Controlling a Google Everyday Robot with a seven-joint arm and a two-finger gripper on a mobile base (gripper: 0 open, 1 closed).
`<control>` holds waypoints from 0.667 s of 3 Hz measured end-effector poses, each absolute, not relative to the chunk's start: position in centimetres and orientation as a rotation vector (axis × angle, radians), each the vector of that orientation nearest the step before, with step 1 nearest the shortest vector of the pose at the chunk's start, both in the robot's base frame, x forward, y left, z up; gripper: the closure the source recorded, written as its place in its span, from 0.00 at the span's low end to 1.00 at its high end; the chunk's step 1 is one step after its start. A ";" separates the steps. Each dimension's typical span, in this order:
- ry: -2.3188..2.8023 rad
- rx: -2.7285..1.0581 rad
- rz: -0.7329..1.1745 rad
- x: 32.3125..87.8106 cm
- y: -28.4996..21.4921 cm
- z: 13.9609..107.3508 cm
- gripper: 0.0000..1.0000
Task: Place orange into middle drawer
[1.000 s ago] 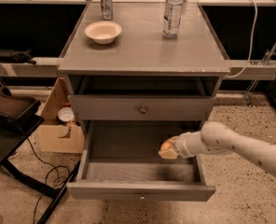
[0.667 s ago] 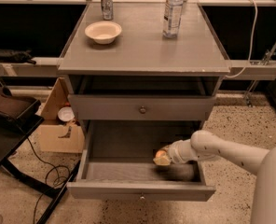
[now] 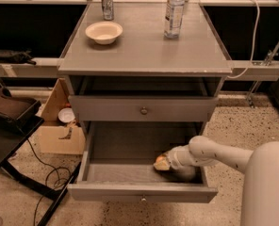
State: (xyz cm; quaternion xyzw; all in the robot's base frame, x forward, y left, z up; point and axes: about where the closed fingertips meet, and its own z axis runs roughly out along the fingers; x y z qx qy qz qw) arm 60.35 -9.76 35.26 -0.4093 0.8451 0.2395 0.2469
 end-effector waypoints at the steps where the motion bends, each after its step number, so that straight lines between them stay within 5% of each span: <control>1: 2.304 -1.116 0.653 60.4 -9.7 35.3 0.51; 2: 2.304 -1.116 0.653 60.4 -9.7 35.3 0.26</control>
Offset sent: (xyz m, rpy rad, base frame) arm 0.0000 0.0000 0.0001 0.0000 -0.0001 0.0001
